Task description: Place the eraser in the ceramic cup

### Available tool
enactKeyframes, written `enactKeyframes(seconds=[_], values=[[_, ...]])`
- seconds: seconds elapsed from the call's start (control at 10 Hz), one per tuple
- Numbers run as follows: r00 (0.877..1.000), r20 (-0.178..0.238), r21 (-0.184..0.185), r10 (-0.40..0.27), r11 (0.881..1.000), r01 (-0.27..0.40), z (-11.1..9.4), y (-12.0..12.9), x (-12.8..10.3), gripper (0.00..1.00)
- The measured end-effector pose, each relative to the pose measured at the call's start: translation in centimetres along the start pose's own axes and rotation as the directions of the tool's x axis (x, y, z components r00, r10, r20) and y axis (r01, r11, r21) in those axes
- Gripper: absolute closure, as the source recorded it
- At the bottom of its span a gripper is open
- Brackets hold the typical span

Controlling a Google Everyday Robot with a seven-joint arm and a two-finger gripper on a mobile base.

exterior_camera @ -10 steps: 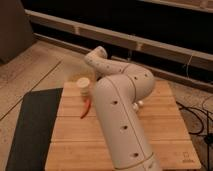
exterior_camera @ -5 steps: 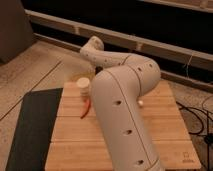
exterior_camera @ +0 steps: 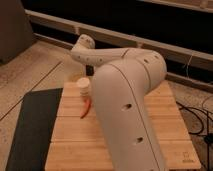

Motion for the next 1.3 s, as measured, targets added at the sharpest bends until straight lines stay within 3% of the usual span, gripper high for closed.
enactKeyframes(seconds=[0.2, 0.5, 1.3], values=[[0.999, -0.014, -0.042, -0.035, 0.999, 0.034, 0.0, 2.4, 1.5, 1.00], [0.997, -0.028, -0.079, -0.069, 0.995, 0.066, 0.6, 3.8, 2.4, 1.00], [0.994, -0.033, -0.159, -0.108, 0.982, 0.101, 2.5, 5.3, 2.6, 1.00]])
